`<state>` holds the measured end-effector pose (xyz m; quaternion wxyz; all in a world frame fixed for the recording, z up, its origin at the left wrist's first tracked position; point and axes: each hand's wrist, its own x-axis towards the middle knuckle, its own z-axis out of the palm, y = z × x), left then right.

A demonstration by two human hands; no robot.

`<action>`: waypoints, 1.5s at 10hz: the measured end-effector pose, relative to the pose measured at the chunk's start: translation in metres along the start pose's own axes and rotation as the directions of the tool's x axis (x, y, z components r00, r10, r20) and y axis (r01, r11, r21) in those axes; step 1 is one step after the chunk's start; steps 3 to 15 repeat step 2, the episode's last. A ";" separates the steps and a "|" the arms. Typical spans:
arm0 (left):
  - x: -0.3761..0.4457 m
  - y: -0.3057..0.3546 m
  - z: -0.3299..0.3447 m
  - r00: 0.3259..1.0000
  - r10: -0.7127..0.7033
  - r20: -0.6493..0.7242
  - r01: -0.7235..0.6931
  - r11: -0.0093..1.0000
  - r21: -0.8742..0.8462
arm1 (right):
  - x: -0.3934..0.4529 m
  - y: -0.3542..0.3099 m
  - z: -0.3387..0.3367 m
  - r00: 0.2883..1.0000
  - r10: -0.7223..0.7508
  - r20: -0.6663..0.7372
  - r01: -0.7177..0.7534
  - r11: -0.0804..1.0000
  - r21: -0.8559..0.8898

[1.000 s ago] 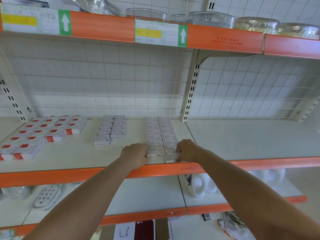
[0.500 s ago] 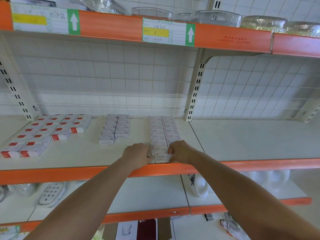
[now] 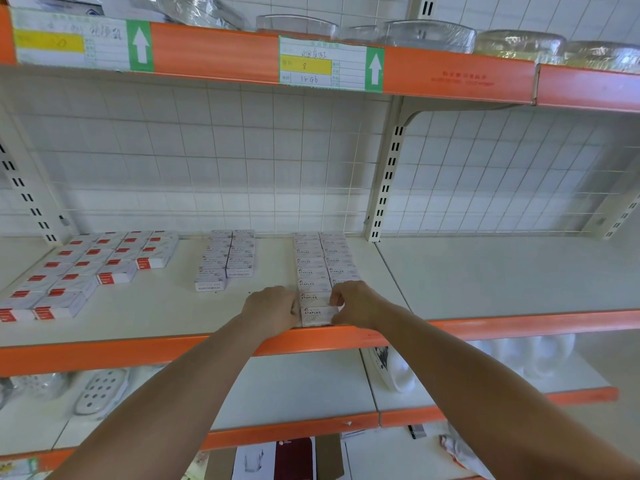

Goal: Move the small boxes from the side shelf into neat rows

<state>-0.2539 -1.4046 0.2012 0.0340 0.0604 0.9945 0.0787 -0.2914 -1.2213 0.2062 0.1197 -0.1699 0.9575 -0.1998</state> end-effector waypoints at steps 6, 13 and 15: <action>0.001 -0.006 -0.013 1.000 0.005 -0.015 -0.004 0.999 0.036 | -0.010 0.014 -0.022 0.997 0.052 -0.060 -0.056 0.996 -0.075; 0.001 -0.006 -0.013 1.000 0.005 -0.015 -0.004 0.999 0.036 | -0.010 0.014 -0.022 0.997 0.052 -0.060 -0.056 0.996 -0.075; 0.001 -0.006 -0.013 1.000 0.005 -0.015 -0.004 0.999 0.036 | -0.010 0.014 -0.022 0.997 0.052 -0.060 -0.056 0.996 -0.075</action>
